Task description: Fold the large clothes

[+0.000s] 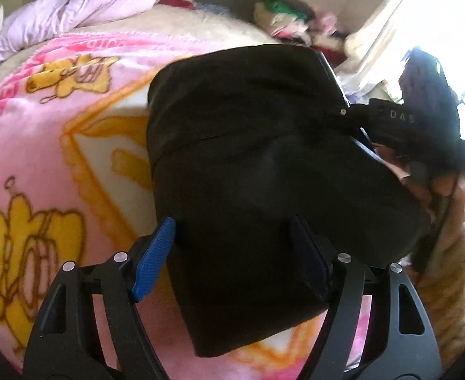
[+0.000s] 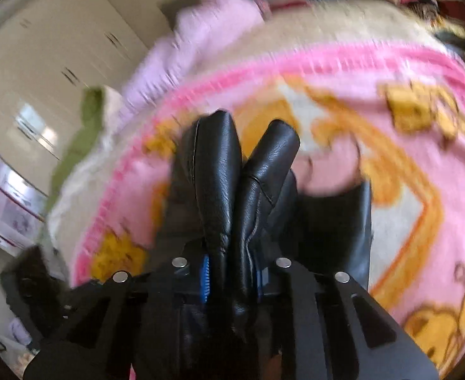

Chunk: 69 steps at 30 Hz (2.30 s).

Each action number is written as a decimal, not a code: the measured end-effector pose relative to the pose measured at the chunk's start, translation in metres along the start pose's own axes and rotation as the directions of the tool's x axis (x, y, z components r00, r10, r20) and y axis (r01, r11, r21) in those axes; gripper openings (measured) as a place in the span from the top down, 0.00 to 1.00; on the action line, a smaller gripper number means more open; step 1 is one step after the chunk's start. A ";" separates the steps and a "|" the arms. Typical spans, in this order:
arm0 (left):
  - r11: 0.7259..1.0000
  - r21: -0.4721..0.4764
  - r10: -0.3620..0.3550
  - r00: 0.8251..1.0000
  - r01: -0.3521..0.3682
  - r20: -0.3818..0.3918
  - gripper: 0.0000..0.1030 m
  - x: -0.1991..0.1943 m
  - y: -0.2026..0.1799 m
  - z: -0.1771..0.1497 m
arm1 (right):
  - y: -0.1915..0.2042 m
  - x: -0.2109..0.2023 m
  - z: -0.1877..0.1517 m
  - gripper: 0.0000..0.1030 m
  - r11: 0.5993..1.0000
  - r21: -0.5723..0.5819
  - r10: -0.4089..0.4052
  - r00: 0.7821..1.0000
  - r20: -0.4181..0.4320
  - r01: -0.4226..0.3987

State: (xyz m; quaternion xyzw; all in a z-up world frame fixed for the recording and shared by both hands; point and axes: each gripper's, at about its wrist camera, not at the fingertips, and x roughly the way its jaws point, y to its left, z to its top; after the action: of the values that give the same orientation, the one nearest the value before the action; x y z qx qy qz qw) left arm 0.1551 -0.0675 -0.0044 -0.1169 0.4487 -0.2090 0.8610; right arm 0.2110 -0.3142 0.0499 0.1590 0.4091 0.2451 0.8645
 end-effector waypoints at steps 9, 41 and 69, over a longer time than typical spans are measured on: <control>0.999 0.030 0.030 0.997 -0.028 -0.070 0.28 0.041 -0.007 -0.008 | -0.087 0.016 -0.047 0.58 0.978 0.201 -0.056 0.998 -0.041 0.063; 0.998 0.059 0.037 0.995 -0.031 -0.091 0.22 0.037 -0.011 -0.018 | -0.021 -0.074 -0.169 0.80 0.977 0.151 -0.152 0.988 0.012 0.148; 0.998 0.065 0.011 0.993 -0.003 -0.120 0.12 0.052 -0.021 -0.032 | -0.089 -0.005 -0.065 0.83 0.938 0.229 -0.278 0.959 0.046 0.261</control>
State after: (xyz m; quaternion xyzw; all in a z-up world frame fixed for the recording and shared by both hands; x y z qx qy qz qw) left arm 0.1499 -0.1110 -0.0519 -0.0744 0.4930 -0.2270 0.8366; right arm 0.1840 -0.3859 -0.0291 0.2057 0.4176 0.0709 0.8822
